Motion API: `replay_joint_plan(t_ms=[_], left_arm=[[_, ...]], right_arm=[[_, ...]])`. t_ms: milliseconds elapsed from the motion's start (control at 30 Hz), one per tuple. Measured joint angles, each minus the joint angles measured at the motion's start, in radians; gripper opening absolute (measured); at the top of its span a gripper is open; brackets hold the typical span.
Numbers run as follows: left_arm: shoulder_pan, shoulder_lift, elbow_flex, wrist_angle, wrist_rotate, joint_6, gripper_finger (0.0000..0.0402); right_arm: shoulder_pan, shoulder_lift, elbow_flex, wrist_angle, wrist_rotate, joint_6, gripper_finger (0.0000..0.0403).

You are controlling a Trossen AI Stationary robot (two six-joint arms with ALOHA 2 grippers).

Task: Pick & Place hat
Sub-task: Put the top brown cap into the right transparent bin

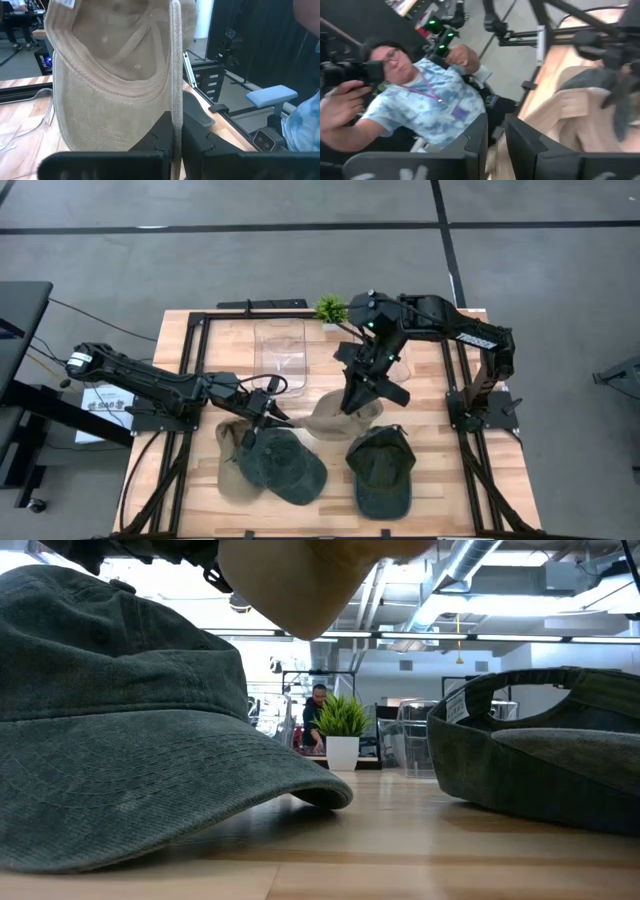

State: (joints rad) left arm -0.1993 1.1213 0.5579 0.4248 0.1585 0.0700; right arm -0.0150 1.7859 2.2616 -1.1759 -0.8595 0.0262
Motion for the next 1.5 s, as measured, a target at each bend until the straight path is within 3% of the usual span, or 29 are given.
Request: replay_joint_plan(t_ms=[200,333,500,833,1000,1100,1200,1500], left_arm=[[0.0,0.0,0.0,0.004,0.003,0.001,0.0017],[0.0,0.0,0.0,0.009,0.005,0.001,0.0017],[-0.001,0.0,0.0,0.009,0.006,0.004,0.0017],[-0.001,0.0,0.0,0.009,0.007,0.003,0.0017],[-0.001,0.0,0.0,0.007,0.007,0.0,0.0017],[-0.001,0.0,0.0,0.006,0.007,0.0,0.0017],[-0.001,0.0,0.0,0.006,0.007,0.0,0.0017],[-0.001,0.0,0.001,0.007,0.007,0.0,0.0017]], right_arm=[[-0.007,0.001,0.0,-0.006,0.089,-0.031,0.0066],[-0.025,0.001,0.0,0.007,0.214,-0.039,0.0066],[-0.052,0.0,0.027,0.021,0.552,-0.068,0.0066],[-0.042,-0.063,0.079,0.254,1.232,-0.147,0.0063],[0.002,-0.092,0.077,0.156,1.597,-0.192,0.0037],[0.029,-0.092,0.077,0.118,1.764,-0.193,0.0011],[0.041,-0.072,0.074,0.113,1.826,-0.194,0.0004],[0.058,0.082,0.069,0.063,1.807,-0.261,0.0001]])
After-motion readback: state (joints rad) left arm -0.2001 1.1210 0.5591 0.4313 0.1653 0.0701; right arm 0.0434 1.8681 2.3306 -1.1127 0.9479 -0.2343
